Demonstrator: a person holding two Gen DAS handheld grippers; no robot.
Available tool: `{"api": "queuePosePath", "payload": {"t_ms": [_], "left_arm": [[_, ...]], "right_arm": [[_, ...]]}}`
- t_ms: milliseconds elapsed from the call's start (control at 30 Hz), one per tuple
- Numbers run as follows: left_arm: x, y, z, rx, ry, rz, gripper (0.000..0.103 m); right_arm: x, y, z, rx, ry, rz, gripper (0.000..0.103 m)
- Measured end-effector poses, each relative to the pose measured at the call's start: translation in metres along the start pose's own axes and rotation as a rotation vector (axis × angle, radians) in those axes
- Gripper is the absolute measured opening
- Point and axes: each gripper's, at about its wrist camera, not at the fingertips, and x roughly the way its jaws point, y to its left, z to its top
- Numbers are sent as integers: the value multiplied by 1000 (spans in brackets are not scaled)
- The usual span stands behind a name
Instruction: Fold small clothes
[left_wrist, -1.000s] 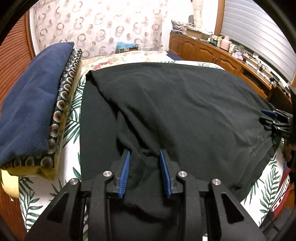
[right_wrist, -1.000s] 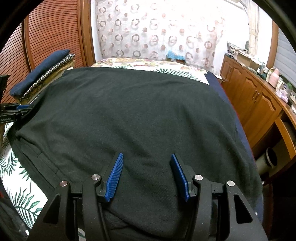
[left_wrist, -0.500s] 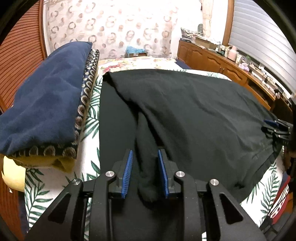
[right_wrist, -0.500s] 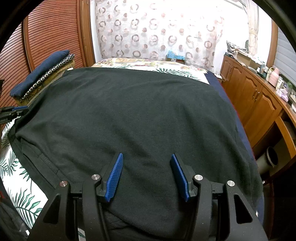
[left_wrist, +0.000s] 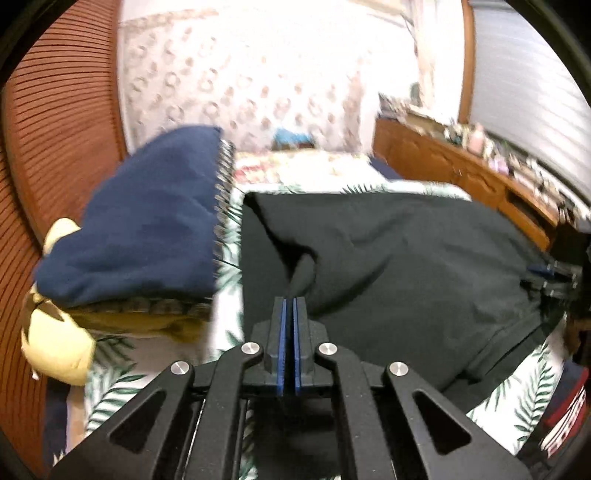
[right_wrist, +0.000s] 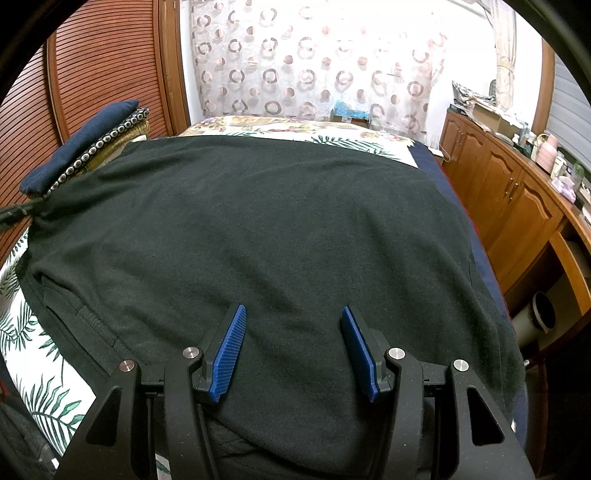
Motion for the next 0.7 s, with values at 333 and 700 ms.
{"api": "queuePosePath", "payload": {"t_ms": [333,700], "left_arm": [[14,17,-12,-30,86,-1,28],[19,10,-26,-9,142,-5,42]], "right_arm": [[0,1,0,0,0,-1,56],[0,2,0,1,-1,1,56]]}}
